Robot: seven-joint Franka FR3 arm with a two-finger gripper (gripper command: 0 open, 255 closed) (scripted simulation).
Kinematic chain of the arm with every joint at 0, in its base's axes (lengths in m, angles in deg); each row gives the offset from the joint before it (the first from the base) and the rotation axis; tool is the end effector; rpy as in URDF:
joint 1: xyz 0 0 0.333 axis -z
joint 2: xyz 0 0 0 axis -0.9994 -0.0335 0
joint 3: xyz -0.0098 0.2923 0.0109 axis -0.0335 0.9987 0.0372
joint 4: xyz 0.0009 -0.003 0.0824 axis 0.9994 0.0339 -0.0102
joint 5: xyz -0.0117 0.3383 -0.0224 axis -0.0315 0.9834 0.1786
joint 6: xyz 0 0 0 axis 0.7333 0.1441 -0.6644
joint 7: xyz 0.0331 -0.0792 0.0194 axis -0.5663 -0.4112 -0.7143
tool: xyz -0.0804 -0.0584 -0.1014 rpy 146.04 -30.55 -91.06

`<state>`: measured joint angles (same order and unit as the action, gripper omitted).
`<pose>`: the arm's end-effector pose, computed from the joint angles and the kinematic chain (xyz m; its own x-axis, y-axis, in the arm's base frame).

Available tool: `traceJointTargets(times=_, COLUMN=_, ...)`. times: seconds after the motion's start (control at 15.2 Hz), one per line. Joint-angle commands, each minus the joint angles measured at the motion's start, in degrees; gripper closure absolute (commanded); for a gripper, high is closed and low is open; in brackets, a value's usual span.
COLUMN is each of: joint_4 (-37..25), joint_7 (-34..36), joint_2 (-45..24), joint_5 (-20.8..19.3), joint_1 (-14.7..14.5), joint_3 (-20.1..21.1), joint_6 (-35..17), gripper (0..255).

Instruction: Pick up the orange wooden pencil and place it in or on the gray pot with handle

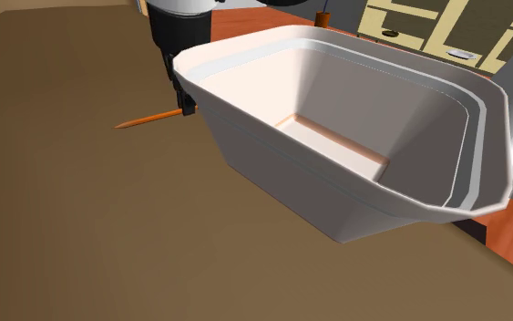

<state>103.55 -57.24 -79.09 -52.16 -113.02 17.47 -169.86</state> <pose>0.3620 0.3219 0.5118 0.2590 0.9659 -0.0008 0.9350 -0.2505 0.2509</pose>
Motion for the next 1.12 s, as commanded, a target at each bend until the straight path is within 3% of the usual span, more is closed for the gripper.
traceJointTargets(times=0.0, joint_4=0.03, joint_7=0.00, joint_2=-0.04, joint_5=0.00, joint_1=0.00, joint_3=0.00, joint_6=0.00, gripper=255)
traceJointTargets(times=0.26, joint_4=0.04, joint_7=0.00, joint_2=-0.04, joint_5=0.00, joint_1=0.01, joint_3=0.00, joint_6=-0.02, gripper=255)
traceJointTargets(times=1.06, joint_4=-9.86, joint_7=-1.57, joint_2=-0.71, joint_5=0.26, joint_1=0.02, joint_3=0.08, joint_6=9.12, gripper=255)
